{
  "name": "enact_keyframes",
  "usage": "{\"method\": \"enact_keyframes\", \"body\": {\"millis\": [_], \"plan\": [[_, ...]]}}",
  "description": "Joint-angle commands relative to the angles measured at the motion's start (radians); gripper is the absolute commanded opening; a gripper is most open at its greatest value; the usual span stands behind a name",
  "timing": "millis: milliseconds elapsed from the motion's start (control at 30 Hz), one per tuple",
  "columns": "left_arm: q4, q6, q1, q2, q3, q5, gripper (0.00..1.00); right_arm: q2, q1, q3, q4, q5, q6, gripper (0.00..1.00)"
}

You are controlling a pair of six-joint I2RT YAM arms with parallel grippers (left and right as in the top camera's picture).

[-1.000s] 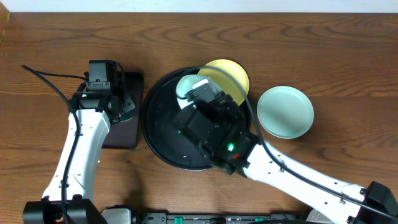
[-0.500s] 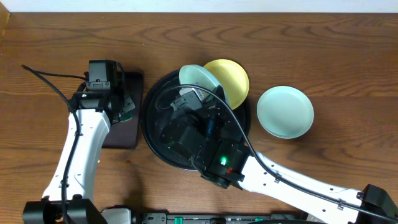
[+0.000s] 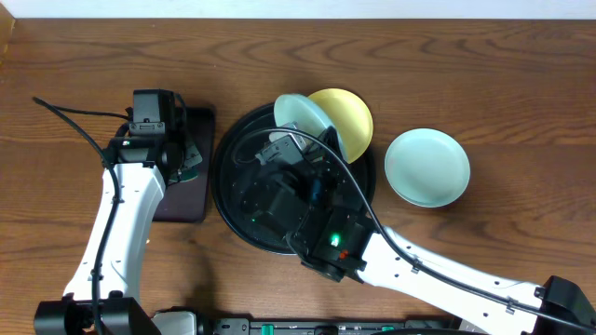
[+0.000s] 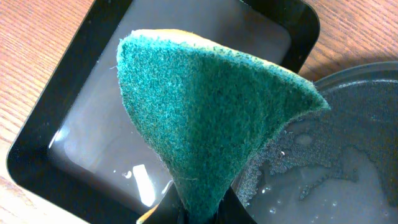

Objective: Clean dirty plates on tray and stack at the side

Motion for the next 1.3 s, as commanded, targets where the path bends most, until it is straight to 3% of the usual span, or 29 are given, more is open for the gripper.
{"method": "enact_keyframes", "body": {"millis": [0,167,433,600,933,1267], "plan": [[0.000,-0.009,0.003,0.003,0.016,-0.016,0.07,-0.016,-0.040,0.017,-0.077,-0.181,0.176,0.01],[-0.003,-0.009,0.003,0.003,0.016,-0.016,0.07,-0.018,-0.134,0.017,-0.169,-0.510,0.321,0.01],[-0.003,-0.009,0.003,0.003,0.016,-0.016,0.07,-0.061,-0.398,0.017,-0.179,-1.046,0.325,0.01],[-0.003,-0.009,0.003,0.003,0.016,-0.016,0.07,-0.129,-0.620,0.017,-0.222,-1.252,0.364,0.01],[-0.003,-0.009,0.003,0.003,0.016,-0.016,0.07,-0.164,-1.120,0.010,-0.387,-1.304,0.399,0.01],[-0.003,-0.009,0.003,0.003,0.016,-0.016,0.07,-0.115,-1.343,-0.083,-0.398,-1.271,0.398,0.01]]}}
